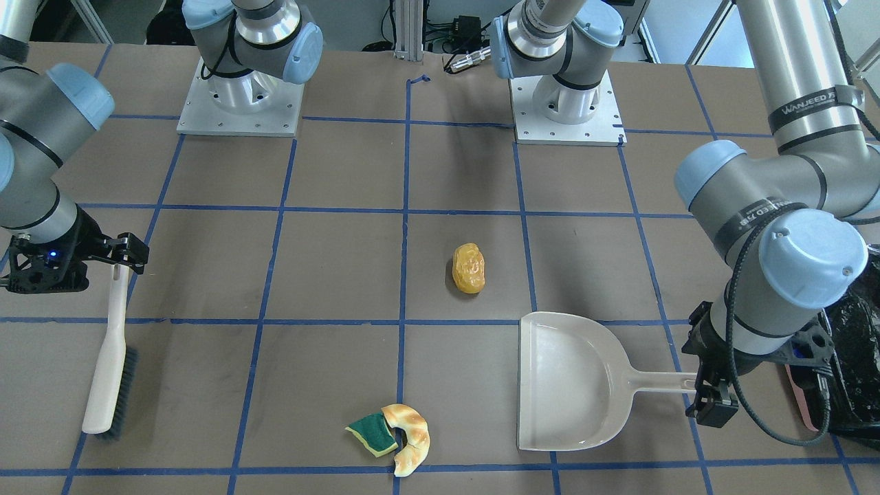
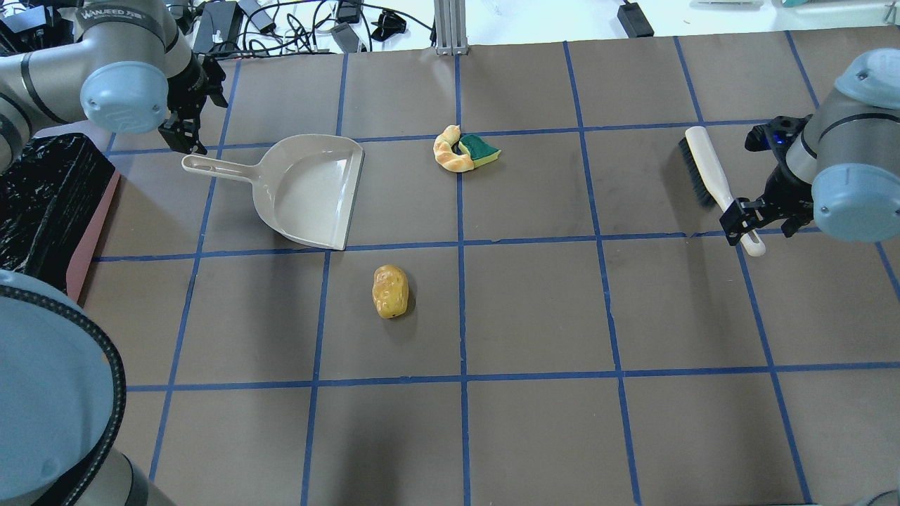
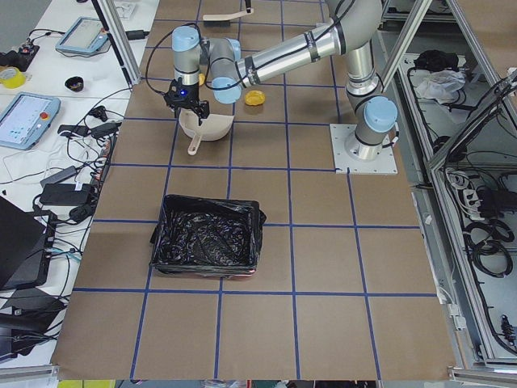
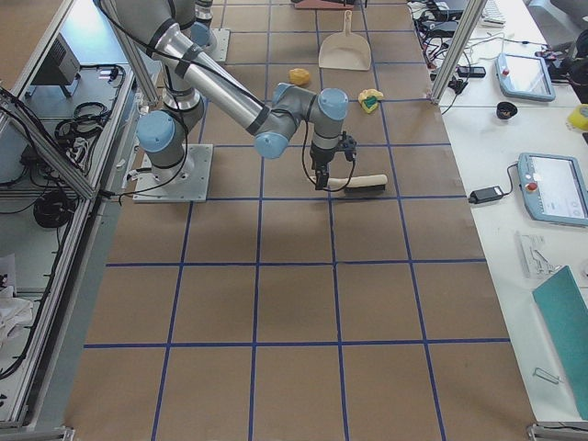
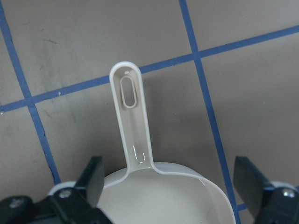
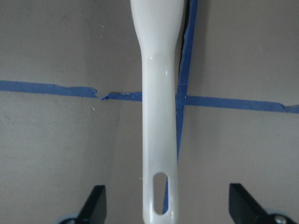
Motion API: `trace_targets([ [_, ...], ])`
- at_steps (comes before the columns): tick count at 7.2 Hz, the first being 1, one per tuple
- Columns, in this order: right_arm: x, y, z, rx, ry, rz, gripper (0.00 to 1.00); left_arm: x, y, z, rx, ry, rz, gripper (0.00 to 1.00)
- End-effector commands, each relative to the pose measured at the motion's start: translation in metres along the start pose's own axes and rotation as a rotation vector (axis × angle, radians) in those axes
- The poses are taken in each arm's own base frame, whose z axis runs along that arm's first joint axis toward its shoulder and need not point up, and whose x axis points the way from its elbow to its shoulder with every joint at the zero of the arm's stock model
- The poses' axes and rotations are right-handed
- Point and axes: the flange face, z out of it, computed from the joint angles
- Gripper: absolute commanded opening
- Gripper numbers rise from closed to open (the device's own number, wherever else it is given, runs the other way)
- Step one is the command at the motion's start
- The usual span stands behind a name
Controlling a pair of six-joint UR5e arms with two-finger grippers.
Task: Sweep and dump trash into bin
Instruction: 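Lift the dustpan with the left gripper while the right gripper grasps the white brush handle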
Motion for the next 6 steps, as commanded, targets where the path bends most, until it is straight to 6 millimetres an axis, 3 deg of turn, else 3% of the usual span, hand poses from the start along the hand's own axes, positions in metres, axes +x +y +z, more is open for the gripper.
trace_targets([
  [1,0.004,-0.016,0.032,0.029,-0.012,0.005,0.93,0.005,0.001,0.03,-0.024,-0.056,-0.074,1.0],
  [3,0.004,-0.016,0.03,0.03,-0.01,0.011,0.93,0.005,0.003,0.061,-0.03,-0.128,-0.154,1.0],
  [5,0.005,-0.017,0.024,0.041,-0.006,0.01,0.9,-0.005,0.001,0.063,-0.001,-0.241,-0.145,1.0],
  [6,0.004,-0.015,0.013,0.059,0.002,0.017,0.9,-0.007,0.002,0.074,0.01,-0.263,-0.144,1.0],
])
